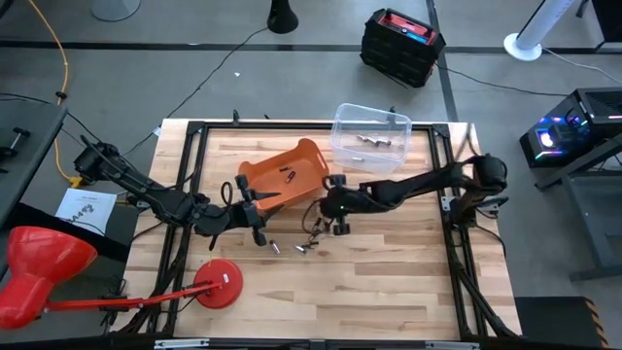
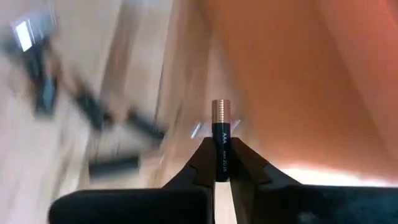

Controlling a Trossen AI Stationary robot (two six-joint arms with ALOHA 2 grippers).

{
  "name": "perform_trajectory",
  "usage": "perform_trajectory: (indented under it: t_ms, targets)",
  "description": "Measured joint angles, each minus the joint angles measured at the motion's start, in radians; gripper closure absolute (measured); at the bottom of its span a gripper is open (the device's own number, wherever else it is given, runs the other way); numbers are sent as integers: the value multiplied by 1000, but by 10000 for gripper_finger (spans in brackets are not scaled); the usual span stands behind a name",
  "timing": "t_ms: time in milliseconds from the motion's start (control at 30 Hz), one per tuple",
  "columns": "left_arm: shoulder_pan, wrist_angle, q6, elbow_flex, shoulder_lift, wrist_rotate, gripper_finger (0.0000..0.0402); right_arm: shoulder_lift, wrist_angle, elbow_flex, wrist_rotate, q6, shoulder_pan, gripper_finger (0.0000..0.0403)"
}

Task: Sort batteries
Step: Put the black battery into the orange bin

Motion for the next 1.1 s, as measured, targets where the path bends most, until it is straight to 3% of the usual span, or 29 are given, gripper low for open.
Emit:
perform_trajectory:
  t_ms: [133, 367, 633, 833, 1100]
  targets:
    - [0, 0, 0, 0, 0, -1, 271, -12, 29, 76, 3, -51, 2, 390]
    - [0, -2, -7, 0, 0, -1, 271, 10, 273, 99, 2, -62, -70, 381]
    - [0, -33, -7, 0, 0, -8, 271, 30, 301, 97, -3, 53, -160, 317]
    - [0, -39, 0, 0, 0, -26, 271, 29, 311, 100, -4, 76, -145, 270]
    - [5, -152, -89, 0, 0, 6, 271, -42, 270, 100, -16, 9, -65, 262]
